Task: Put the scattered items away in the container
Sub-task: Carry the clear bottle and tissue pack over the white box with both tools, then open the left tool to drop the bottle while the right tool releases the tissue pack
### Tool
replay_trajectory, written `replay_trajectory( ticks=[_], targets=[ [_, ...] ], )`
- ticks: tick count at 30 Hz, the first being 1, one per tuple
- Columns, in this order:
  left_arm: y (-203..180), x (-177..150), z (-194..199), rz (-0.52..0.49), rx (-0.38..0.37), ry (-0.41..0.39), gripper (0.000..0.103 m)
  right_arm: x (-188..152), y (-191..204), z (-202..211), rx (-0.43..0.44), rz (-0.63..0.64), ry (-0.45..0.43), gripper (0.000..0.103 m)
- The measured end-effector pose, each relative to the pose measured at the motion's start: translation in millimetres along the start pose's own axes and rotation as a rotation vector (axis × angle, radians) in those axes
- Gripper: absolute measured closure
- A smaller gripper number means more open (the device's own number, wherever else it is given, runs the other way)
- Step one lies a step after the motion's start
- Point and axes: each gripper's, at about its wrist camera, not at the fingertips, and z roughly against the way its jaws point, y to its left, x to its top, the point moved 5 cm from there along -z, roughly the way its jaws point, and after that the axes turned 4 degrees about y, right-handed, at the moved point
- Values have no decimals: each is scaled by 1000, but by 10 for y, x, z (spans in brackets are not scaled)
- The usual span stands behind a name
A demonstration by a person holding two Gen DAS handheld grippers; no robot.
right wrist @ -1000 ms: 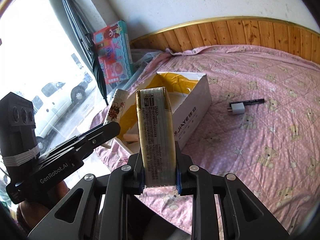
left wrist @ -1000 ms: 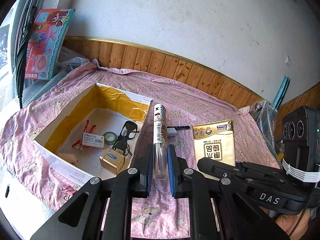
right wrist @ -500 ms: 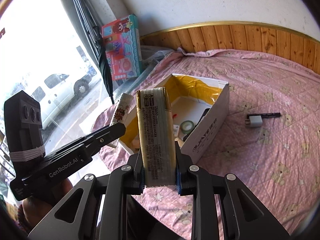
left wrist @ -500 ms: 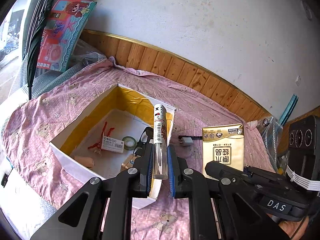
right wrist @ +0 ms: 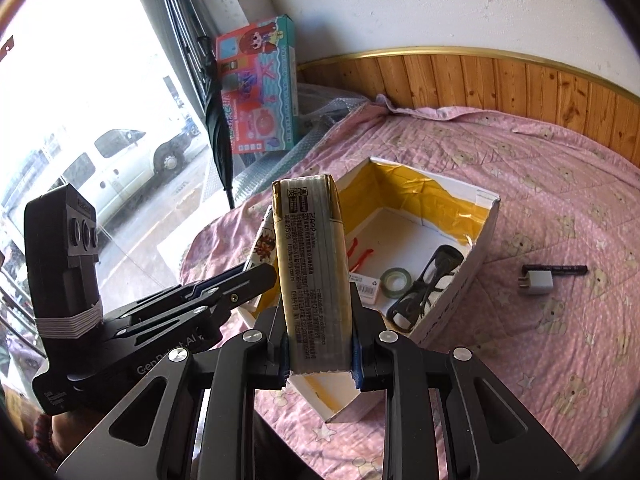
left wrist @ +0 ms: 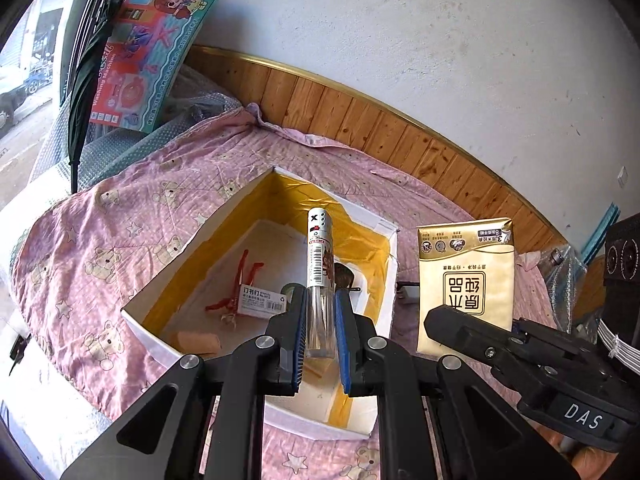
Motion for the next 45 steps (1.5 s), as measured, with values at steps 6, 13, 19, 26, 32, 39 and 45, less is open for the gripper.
replay_trajectory(
  ticks=[6, 13, 19, 26, 32, 39, 45],
  targets=[
    [87, 125, -172, -2, 25, 27, 89, 183, -90, -245, 0, -9, 28, 79],
    [180, 308, -343, 1, 38, 61, 89, 402, -313, -514, -21, -49, 62, 79],
    [221, 551, -546, -11, 48, 97, 89, 603, -488, -784, -43, -71, 106, 79],
    [245, 710, -943, -1, 22, 197, 89, 756, -626, -1142, -83, -70, 177, 79],
    [248, 782, -1275, -4, 32, 258, 89, 819, -753, -1398, -128, -76, 219, 79],
    [393, 842, -1620, -22, 107, 294, 78, 816, -981, -1487, -122, -136, 187, 58],
    [444, 753, -1440, -6, 82, 274, 73, 677, -1009, -1266, -81, -169, 157, 58]
  ],
)
